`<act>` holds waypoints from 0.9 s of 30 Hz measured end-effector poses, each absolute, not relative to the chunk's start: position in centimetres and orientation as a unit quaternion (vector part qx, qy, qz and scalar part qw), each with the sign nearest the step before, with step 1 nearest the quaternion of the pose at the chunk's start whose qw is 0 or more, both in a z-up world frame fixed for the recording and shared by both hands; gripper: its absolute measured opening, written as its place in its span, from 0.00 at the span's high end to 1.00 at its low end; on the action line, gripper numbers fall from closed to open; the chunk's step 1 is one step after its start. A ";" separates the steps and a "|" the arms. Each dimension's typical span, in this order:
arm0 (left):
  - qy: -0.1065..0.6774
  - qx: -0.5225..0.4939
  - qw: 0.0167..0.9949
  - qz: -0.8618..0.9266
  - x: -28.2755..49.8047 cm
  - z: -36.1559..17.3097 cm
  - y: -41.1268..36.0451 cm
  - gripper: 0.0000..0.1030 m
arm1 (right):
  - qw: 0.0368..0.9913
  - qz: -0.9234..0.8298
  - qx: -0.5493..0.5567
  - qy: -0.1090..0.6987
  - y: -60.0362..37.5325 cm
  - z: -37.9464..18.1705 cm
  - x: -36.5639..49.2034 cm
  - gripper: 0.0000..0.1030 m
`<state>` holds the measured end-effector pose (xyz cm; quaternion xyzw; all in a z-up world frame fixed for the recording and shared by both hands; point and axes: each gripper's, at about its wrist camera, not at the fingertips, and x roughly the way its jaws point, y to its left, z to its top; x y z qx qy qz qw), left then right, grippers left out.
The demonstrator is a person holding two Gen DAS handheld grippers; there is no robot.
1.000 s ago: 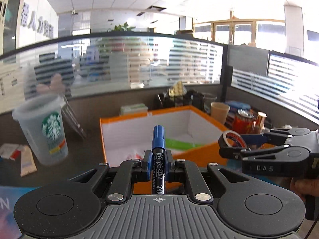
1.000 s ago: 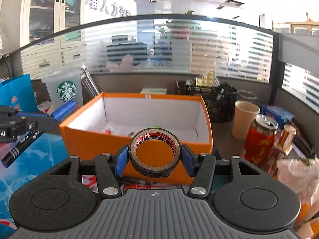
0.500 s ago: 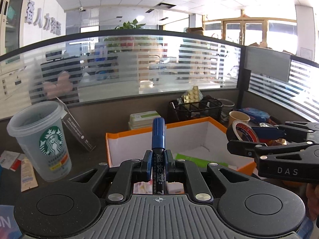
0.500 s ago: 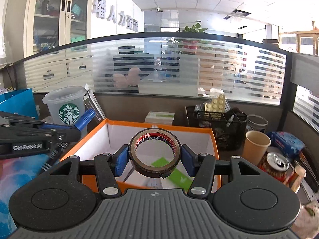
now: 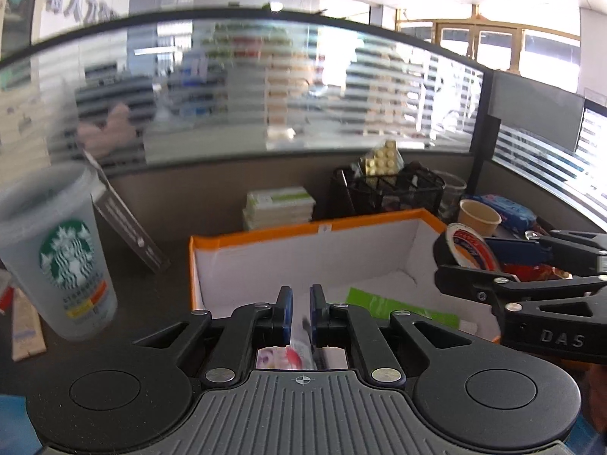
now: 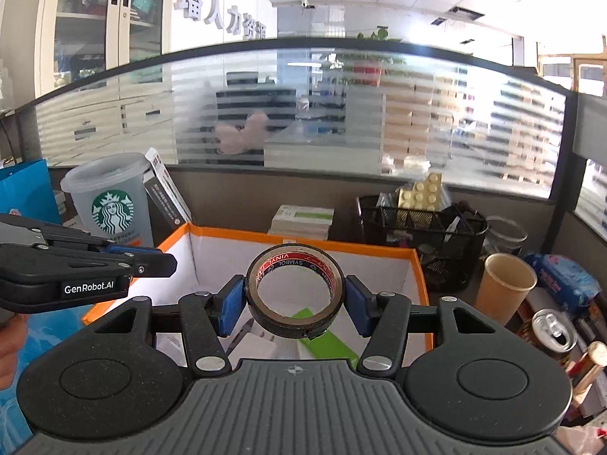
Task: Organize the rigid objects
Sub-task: 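Carry the tape roll and blue marker with both grippers over the box, then open the right gripper to drop the tape roll while the left releases the marker and grips a clear vial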
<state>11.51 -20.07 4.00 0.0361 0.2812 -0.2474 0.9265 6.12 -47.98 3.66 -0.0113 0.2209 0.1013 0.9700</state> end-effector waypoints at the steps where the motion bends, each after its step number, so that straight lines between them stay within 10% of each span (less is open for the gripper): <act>1: 0.285 0.032 0.924 -0.252 11.6 3.9 -19.8 0.93 | 0.969 0.103 -0.010 0.224 -48.0 3.4 6.3 0.49; 27: 0.318 0.051 0.913 -0.249 13.0 1.1 -20.3 0.93 | 0.899 0.125 -0.094 0.408 -44.9 -2.5 14.9 0.48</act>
